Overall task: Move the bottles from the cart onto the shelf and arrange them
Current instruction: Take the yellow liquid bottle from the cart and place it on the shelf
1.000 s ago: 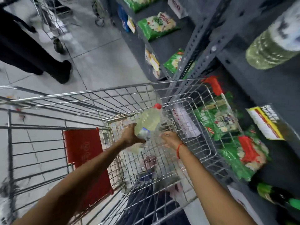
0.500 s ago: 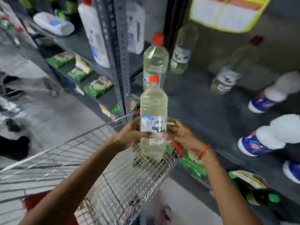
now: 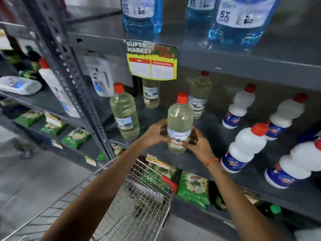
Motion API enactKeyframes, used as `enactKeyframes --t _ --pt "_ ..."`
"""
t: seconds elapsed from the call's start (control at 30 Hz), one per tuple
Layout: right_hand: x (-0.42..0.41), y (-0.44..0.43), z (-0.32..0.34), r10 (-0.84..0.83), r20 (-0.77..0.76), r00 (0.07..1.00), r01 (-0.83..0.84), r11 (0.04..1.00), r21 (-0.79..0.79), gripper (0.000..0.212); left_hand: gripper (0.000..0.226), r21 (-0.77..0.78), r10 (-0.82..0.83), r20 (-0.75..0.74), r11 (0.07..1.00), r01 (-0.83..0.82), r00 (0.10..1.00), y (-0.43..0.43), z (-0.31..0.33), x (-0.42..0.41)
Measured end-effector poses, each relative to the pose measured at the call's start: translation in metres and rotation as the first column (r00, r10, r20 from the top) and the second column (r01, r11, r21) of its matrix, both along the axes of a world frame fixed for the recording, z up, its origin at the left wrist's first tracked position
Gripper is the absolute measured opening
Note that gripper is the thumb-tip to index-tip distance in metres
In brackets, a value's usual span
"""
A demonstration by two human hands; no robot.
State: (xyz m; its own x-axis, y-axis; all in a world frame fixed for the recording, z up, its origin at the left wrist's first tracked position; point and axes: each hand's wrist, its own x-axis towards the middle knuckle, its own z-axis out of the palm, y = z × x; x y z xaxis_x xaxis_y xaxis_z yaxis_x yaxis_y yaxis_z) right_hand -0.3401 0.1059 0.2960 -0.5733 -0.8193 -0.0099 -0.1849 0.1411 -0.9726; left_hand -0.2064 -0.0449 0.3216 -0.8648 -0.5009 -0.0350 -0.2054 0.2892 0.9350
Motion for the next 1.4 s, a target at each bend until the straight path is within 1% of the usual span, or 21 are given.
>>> enactKeyframes --t 0.1,0.2,0.23,0.27,0.3,0.33,0.37,0.4,0.43,0.47,0.5,0.53,0.57,0.6,0.67,0.7,0.77,1.07,1.4 --pt "-0.002 0.000 -0.008 -0.041 -0.022 0.999 0.041 0.999 -0.010 0.071 0.077 0.000 -0.067 0.015 0.998 0.067 0.998 -0.005 -0.001 -0.008" --pt "0.002 0.003 -0.018 -0.084 -0.052 0.995 0.084 0.996 -0.006 0.073 0.087 0.061 -0.101 0.013 0.993 0.100 0.995 0.000 -0.007 0.001" --pt "0.004 0.003 -0.023 -0.105 -0.043 0.994 0.104 0.995 -0.004 0.075 0.089 0.069 -0.053 0.010 0.996 0.052 0.999 0.003 -0.013 0.008" --pt "0.007 0.003 -0.028 -0.122 -0.033 0.992 0.122 0.993 -0.004 0.078 0.087 0.047 0.044 -0.005 0.998 -0.044 0.999 0.007 -0.020 0.017" --pt "0.012 0.000 -0.034 -0.144 -0.025 0.989 0.144 0.990 -0.001 0.081 0.081 0.013 0.178 -0.049 0.984 -0.177 0.983 0.012 -0.030 0.028" --pt "0.018 -0.003 -0.038 -0.181 -0.034 0.983 0.181 0.984 0.003 0.081 0.071 -0.018 0.337 -0.105 0.940 -0.340 0.936 0.019 -0.037 0.038" --pt "0.025 -0.008 -0.041 -0.226 -0.048 0.973 0.226 0.974 0.006 0.078 0.060 -0.029 0.502 -0.154 0.859 -0.512 0.851 0.026 -0.046 0.048" --pt "0.032 -0.013 -0.044 -0.275 -0.060 0.959 0.276 0.961 0.007 0.074 0.052 -0.047 0.644 -0.176 0.750 -0.660 0.744 0.030 -0.053 0.057" --pt "0.037 -0.018 -0.046 -0.327 -0.068 0.943 0.328 0.945 0.002 0.072 0.051 -0.076 0.745 -0.189 0.639 -0.766 0.640 0.030 -0.059 0.064" --pt "0.042 -0.024 -0.048 -0.373 -0.076 0.925 0.374 0.928 -0.001 0.073 0.058 -0.100 0.805 -0.190 0.553 -0.827 0.561 0.026 -0.062 0.069" --pt "0.046 -0.028 -0.049 -0.411 -0.084 0.908 0.412 0.911 -0.005 0.075 0.069 -0.103 0.839 -0.181 0.502 -0.859 0.512 0.018 -0.065 0.073" --pt "0.049 -0.031 -0.050 -0.441 -0.095 0.892 0.442 0.897 -0.008 0.077 0.082 -0.104 0.855 -0.151 0.485 -0.868 0.496 0.008 -0.065 0.076" --pt "0.051 -0.032 -0.051 -0.464 -0.108 0.879 0.466 0.885 -0.006 0.078 0.094 -0.111 0.854 -0.129 0.492 -0.863 0.504 -0.004 -0.064 0.078" --pt "0.054 -0.032 -0.051 -0.479 -0.121 0.869 0.482 0.876 -0.007 0.078 0.099 -0.120 0.834 -0.122 0.527 -0.842 0.539 -0.015 -0.062 0.079" --pt "0.056 -0.030 -0.053 -0.506 -0.139 0.851 0.510 0.860 -0.010 0.078 0.092 -0.104 0.777 -0.104 0.613 -0.783 0.621 -0.034 -0.059 0.078" --pt "0.057 -0.028 -0.053 -0.516 -0.144 0.844 0.520 0.854 -0.011 0.079 0.089 -0.098 0.758 -0.077 0.641 -0.761 0.648 -0.040 -0.057 0.078" --pt "0.057 -0.026 -0.054 -0.531 -0.148 0.835 0.535 0.845 -0.011 0.081 0.088 -0.093 0.742 -0.043 0.664 -0.742 0.669 -0.049 -0.058 0.077" --pt "0.059 -0.024 -0.054 -0.568 -0.145 0.810 0.570 0.821 -0.029 0.081 0.088 -0.126 0.751 -0.064 0.648 -0.751 0.658 -0.056 -0.068 0.080" --pt "0.059 -0.023 -0.055 -0.557 -0.167 0.813 0.562 0.827 -0.021 0.088 0.087 -0.140 0.738 -0.064 0.660 -0.738 0.672 -0.054 -0.067 0.080"
